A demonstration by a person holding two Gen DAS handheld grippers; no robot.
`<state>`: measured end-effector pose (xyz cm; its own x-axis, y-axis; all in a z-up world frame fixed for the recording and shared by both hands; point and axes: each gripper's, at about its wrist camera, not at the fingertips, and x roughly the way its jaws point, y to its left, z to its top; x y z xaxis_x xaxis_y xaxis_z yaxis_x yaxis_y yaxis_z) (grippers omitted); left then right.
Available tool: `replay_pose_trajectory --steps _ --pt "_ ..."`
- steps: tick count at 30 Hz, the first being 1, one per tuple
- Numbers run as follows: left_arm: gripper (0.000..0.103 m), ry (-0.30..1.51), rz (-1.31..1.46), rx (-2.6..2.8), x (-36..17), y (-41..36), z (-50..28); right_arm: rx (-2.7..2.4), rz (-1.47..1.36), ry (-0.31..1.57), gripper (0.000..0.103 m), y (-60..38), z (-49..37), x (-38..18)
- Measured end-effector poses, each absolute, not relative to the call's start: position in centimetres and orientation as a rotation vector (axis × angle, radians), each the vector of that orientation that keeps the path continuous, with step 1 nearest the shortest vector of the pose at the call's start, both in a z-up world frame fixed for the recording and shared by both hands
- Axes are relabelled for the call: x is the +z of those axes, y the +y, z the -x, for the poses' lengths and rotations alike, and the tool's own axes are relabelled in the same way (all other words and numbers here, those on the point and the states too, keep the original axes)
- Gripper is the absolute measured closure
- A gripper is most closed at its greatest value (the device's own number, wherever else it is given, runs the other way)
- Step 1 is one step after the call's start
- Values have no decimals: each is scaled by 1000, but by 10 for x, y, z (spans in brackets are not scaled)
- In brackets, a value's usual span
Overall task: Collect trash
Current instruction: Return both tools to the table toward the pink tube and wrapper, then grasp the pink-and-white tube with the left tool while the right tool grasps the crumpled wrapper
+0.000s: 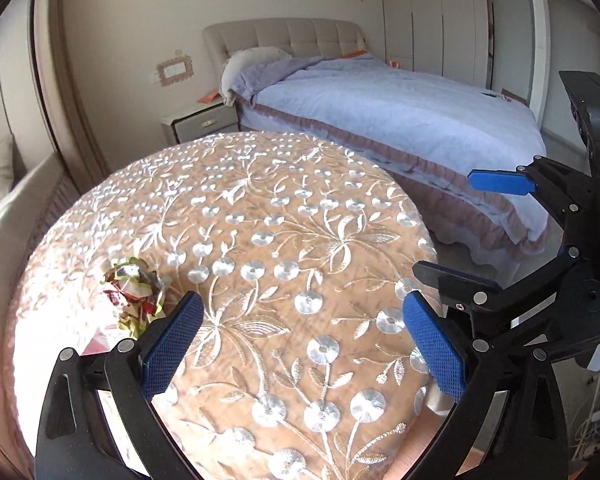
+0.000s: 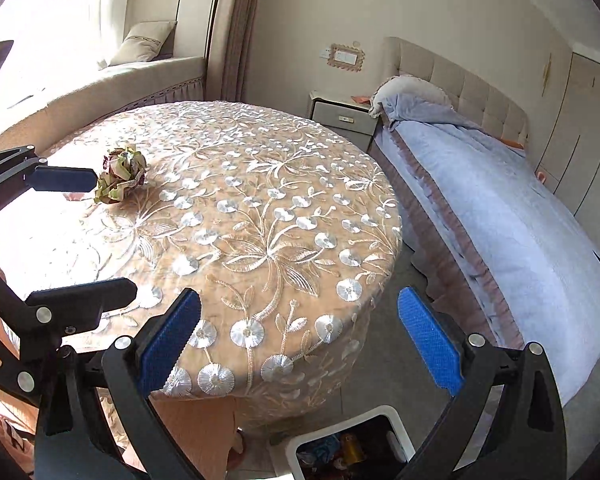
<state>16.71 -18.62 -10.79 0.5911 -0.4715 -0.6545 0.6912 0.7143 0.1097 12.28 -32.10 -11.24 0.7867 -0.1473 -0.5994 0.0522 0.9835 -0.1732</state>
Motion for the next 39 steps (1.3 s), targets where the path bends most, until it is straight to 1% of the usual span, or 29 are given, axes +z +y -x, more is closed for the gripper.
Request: replay_pose_trajectory --steps 11,20,29,34,36,37,38,39 --pt "5 665 -292 -515 -105 -100 -217 22 184 631 5 -252 -183 -104" --pt "5 747 -233 -383 -126 -33 -263 115 188 645 5 -208 -227 -108" --pt "5 807 -265 -390 -144 -22 -317 220 114 714 5 -179 -283 -109" --pt "5 827 -291 -408 -150 -19 -343 247 37 811 5 -179 -323 -122" --pt "5 818 -298 -414 -150 -20 -349 277 -16 862 11 -184 -335 -129" --pt "5 812 -299 -428 -150 -21 -352 299 -40 877 18 -186 -338 -132" --pt "5 806 -296 -438 -150 -22 -355 318 -58 888 21 -188 -339 -134" --pt "5 802 -291 -448 -150 -24 -358 331 -51 899 22 -189 -340 -137"
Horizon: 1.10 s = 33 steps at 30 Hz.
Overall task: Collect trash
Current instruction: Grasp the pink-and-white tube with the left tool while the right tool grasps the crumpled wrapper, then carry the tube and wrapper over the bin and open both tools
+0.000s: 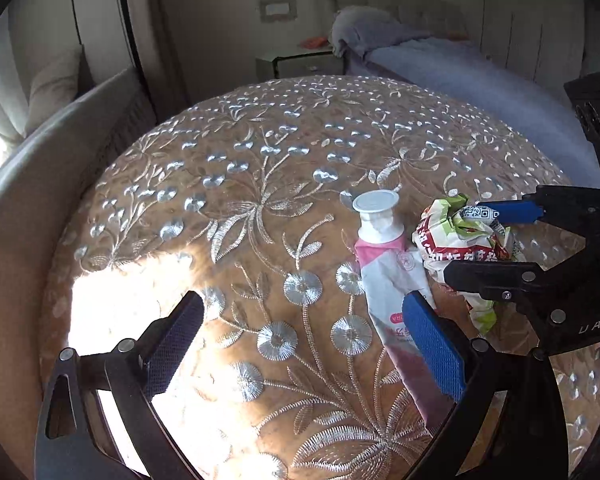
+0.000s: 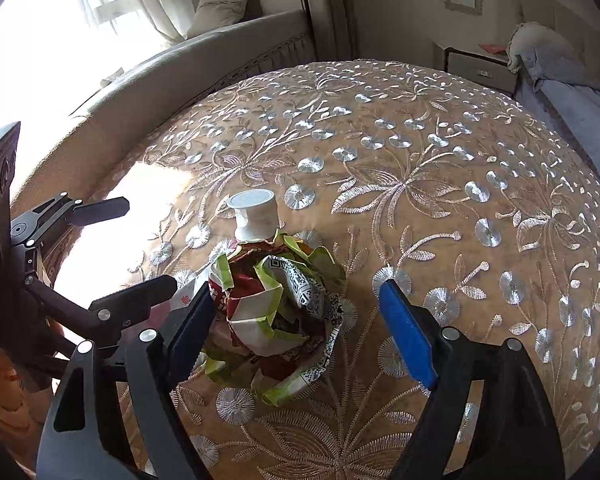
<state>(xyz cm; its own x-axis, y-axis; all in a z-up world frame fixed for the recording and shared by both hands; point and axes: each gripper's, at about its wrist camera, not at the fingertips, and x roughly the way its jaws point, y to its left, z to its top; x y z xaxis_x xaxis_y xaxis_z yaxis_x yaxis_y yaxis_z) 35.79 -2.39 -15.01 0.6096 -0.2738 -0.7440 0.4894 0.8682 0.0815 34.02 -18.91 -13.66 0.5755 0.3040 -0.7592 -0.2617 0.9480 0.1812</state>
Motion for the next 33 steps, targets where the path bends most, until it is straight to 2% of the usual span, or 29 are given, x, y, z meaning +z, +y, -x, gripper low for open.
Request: replay_pose_trajectory --steps 1,3,4,9,10,11,14,16,24,33 --pt "5 806 -283 -466 -150 -27 -362 315 -7 899 25 -188 -340 -139" --pt "5 823 -275 -502 -153 -35 -370 272 82 894 45 -185 -336 -145" --pt "5 824 -278 -515 -154 -41 -373 278 86 894 49 -187 -334 -146" --pt "6 848 -268 -559 -160 -65 -391 257 113 870 51 -196 -325 -144" --pt "10 858 -259 -568 -161 -68 -394 252 117 868 51 -196 -323 -144" --pt "27 872 -250 -593 -162 -72 -397 254 114 869 52 -199 -324 -146" --pt "63 891 -245 -614 -169 -80 -398 249 120 864 53 -204 -323 -146" --pt "72 876 -252 -614 -169 -82 -393 246 119 854 53 -206 -322 -145" --pt "72 844 -213 -635 -144 -73 -359 248 102 805 53 -211 -301 -129" --pt "72 761 -266 -721 -101 -105 -278 184 89 739 53 -236 -238 -103"
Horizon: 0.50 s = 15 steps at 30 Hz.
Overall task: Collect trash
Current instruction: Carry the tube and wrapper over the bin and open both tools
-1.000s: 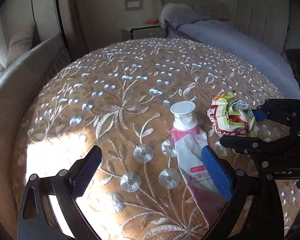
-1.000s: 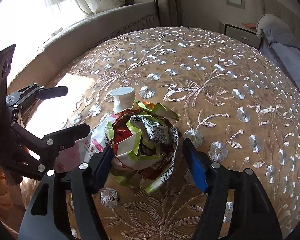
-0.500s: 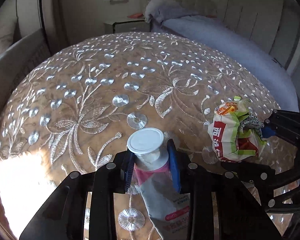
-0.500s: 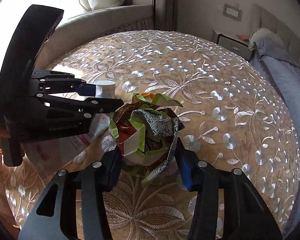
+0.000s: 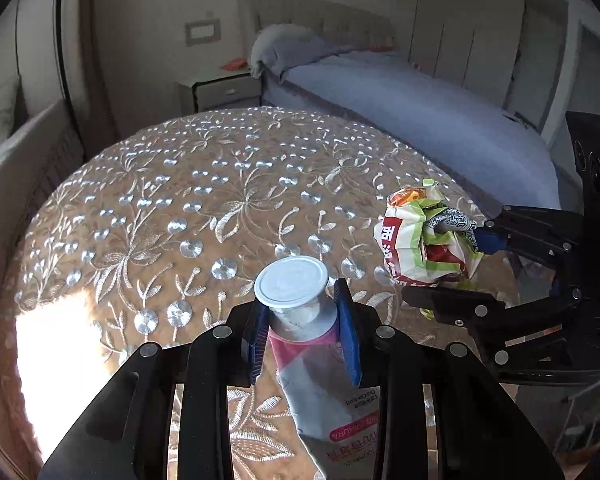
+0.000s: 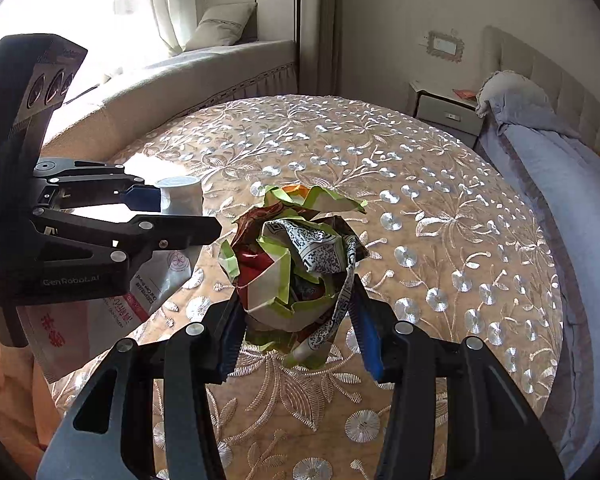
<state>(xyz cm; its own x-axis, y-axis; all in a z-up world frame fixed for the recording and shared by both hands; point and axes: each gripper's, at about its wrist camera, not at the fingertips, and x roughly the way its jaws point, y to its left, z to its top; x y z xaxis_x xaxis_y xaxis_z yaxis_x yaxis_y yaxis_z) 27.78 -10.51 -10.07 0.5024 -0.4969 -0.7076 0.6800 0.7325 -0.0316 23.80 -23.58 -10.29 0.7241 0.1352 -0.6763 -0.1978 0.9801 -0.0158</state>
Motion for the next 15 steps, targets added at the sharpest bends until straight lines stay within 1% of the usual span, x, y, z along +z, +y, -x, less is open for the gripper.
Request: replay_pose_trajectory --steps 9,15 --pt "72 721 -372 -865 -106 -194 -188 10 22 735 53 -304 -141 -105" --pt "72 710 -444 -972 -130 -257 -128 -119 -30 775 53 -346 -84 -122"
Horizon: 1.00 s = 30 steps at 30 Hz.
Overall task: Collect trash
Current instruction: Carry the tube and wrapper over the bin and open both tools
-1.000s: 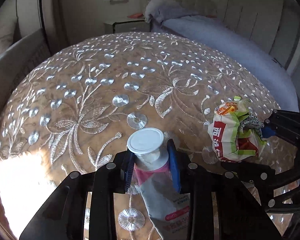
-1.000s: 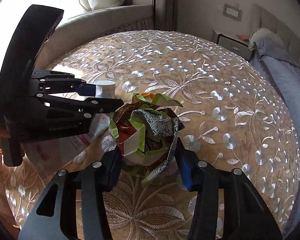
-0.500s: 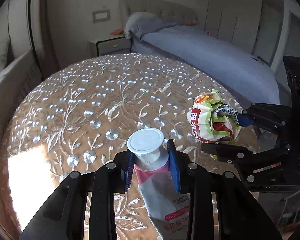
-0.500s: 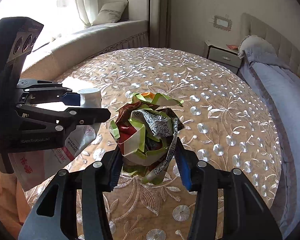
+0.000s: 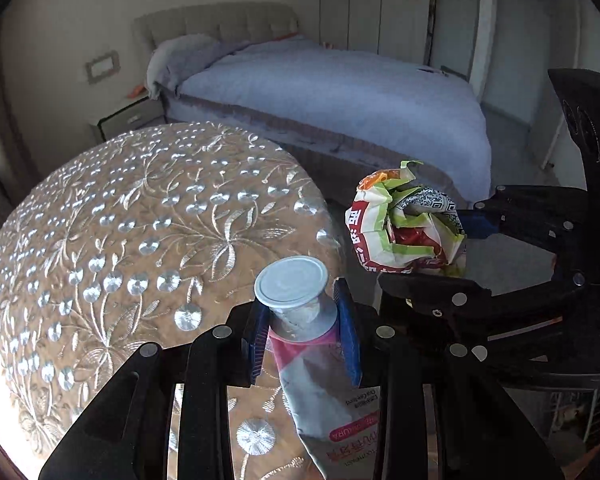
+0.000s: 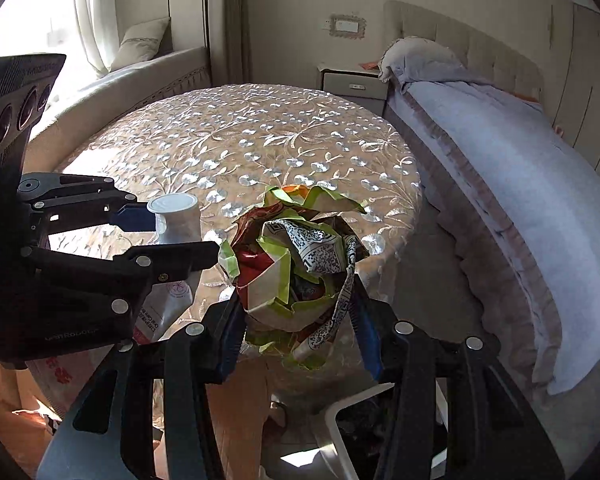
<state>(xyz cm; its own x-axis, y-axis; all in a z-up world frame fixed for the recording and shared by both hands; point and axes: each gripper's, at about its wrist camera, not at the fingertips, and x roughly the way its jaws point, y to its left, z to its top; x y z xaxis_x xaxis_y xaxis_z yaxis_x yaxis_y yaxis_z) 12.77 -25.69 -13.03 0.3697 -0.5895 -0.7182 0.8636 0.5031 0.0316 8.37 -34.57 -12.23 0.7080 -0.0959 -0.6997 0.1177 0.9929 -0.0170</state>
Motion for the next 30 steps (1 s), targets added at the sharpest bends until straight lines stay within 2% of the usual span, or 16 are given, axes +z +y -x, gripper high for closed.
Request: replay_pose_trajectory --steps 10,24,25,26,27,28,29,30 --pt "72 757 -595 -1113 -190 -338 -73 -316 -105 879 53 -417 -8 -179" --pt "71 951 -893 -1323 -333 -450 -49 -298 -224 1074 53 -504 31 -305" --pt "65 975 -918 -1341 -343 -457 -48 -283 -226 1084 53 -507 33 -314" --pt "53 1001 -939 -1355 -352 -461 -46 -272 -223 1100 50 -509 32 -323" --pt "28 1011 -981 -1349 -361 -464 -45 -245 -239 1126 48 -513 36 -335" --pt "11 1005 -1025 -1351 -370 -466 -44 -232 -250 1139 34 -515 36 -341" --pt "9 1004 -1049 -1365 -376 -468 -42 -241 -246 1145 10 -519 40 -347" --pt "9 1006 -1067 -1375 -380 -469 -40 -247 -241 1152 3 -521 42 -352"
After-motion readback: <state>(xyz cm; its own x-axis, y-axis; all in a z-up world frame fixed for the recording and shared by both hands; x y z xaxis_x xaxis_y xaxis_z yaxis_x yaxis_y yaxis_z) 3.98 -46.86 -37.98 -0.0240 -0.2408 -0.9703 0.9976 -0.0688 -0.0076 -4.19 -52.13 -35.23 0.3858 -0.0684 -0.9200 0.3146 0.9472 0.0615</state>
